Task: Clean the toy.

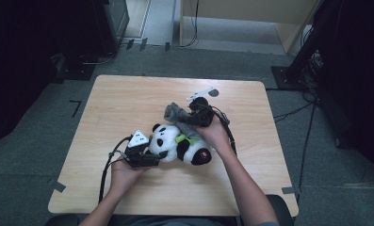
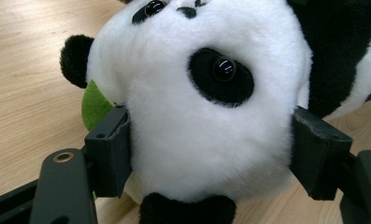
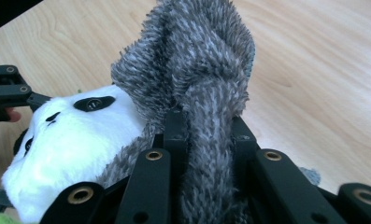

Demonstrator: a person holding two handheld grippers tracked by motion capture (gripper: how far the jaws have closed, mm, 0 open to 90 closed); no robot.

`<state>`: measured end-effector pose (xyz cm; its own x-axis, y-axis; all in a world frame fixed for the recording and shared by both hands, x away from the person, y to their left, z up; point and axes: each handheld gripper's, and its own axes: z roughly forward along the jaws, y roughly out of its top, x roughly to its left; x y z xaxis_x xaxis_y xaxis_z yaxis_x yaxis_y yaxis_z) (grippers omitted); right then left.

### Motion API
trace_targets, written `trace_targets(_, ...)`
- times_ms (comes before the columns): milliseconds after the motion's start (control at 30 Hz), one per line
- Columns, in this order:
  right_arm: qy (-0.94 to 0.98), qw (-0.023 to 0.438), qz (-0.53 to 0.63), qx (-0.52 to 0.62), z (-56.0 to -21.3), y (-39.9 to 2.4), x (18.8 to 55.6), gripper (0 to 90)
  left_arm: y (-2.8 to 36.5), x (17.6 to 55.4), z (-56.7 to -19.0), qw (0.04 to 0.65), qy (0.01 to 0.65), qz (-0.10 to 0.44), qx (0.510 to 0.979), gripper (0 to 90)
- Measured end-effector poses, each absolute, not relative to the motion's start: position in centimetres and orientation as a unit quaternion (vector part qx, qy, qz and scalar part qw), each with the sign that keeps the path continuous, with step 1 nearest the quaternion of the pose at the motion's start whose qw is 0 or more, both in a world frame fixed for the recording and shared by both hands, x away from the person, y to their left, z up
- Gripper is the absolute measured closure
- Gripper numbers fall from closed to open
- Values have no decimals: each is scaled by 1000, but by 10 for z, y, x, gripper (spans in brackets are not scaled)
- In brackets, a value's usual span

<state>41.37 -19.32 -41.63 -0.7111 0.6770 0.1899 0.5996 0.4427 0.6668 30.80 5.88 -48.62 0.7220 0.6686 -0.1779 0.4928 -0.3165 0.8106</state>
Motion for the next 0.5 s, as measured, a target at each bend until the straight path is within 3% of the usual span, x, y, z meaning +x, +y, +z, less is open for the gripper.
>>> trace_targets(500, 816, 76, 390, 421, -402, -230, 415, 773, 60, 309, -487, 462, 355, 95, 807, 253)
